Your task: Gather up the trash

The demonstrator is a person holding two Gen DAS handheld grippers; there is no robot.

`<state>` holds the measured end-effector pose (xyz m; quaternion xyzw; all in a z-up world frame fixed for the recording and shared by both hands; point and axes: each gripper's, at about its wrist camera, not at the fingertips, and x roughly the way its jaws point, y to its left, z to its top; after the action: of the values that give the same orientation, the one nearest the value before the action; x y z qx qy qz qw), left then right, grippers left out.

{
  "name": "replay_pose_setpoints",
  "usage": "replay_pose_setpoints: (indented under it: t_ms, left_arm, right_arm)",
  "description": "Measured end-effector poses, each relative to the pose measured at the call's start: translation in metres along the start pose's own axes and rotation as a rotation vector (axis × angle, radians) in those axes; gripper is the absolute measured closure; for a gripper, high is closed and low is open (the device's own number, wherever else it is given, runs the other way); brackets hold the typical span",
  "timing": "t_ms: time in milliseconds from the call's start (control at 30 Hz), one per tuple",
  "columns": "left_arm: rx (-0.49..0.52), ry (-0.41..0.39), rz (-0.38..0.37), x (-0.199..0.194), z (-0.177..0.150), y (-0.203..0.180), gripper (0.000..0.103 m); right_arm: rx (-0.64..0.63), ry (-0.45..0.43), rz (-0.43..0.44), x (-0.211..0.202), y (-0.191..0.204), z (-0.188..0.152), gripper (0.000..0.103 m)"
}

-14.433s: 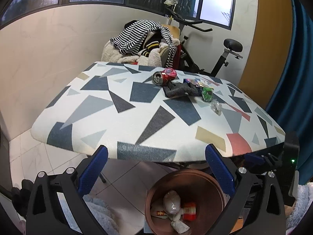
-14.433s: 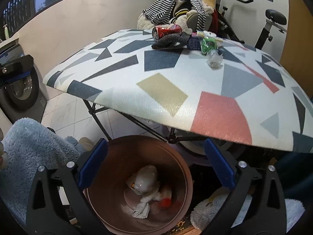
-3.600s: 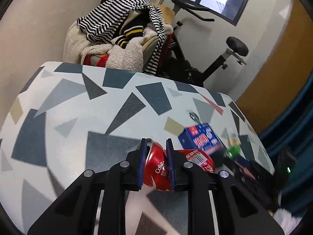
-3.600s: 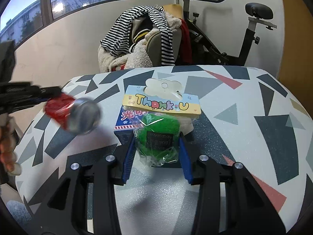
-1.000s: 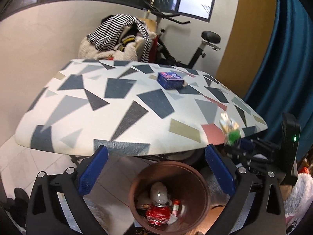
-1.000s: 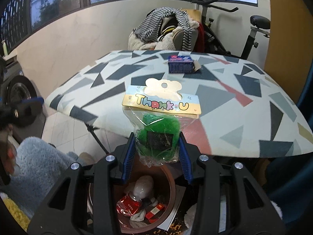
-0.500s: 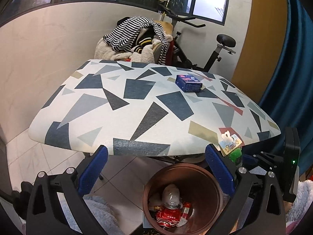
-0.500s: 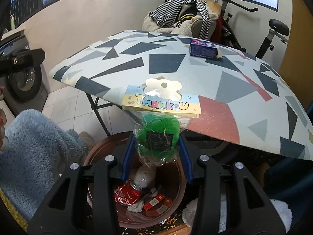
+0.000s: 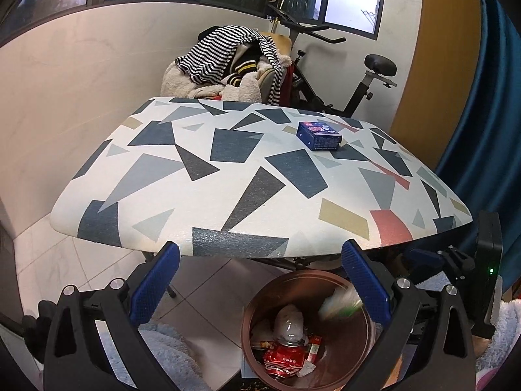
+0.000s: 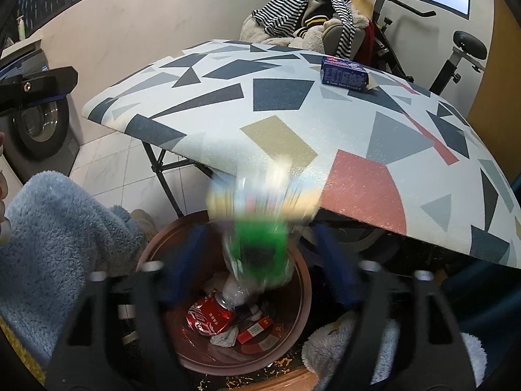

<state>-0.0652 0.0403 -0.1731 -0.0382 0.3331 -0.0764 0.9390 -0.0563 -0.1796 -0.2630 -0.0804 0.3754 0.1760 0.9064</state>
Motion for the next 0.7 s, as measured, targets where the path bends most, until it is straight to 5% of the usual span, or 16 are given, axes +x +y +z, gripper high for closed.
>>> replay_pose_setpoints:
  t_ms: [100, 700]
  left_arm:
    - [0.0, 0.0, 0.004, 0.0, 0.0, 0.0, 0.006]
    - [0.006, -0.005, -0.003, 0.016, 0.017, 0.008, 0.006]
  right_arm:
    - [0.009, 0.007, -0.005, 0.003, 0.0, -0.001, 0.006]
    - [0.087, 0.017, -0.014, 0.004, -0.028, 0.017, 0.006]
